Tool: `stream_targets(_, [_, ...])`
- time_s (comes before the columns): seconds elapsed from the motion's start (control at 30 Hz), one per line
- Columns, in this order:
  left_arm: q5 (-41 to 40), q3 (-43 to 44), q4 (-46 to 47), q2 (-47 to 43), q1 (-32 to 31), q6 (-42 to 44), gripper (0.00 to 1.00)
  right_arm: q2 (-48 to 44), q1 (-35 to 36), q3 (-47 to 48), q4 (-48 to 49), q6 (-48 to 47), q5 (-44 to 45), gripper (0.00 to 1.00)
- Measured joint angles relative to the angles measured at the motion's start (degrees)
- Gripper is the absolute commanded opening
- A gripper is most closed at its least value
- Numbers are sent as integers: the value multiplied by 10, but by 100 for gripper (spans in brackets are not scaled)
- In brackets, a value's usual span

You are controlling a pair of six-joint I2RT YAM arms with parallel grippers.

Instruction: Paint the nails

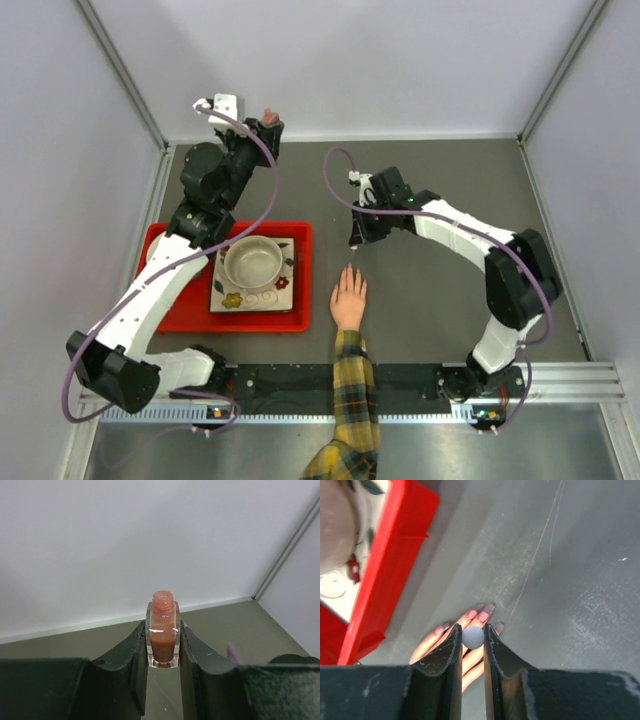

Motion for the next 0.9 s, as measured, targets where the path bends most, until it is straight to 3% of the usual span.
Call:
stream_targets(0.43, [185, 4, 28, 21, 82, -42, 0, 75, -1, 69, -17, 2, 11, 0])
stream_targets(0.9, [243, 4, 43, 35, 94, -64, 0, 88, 0, 69, -34, 2, 11, 0])
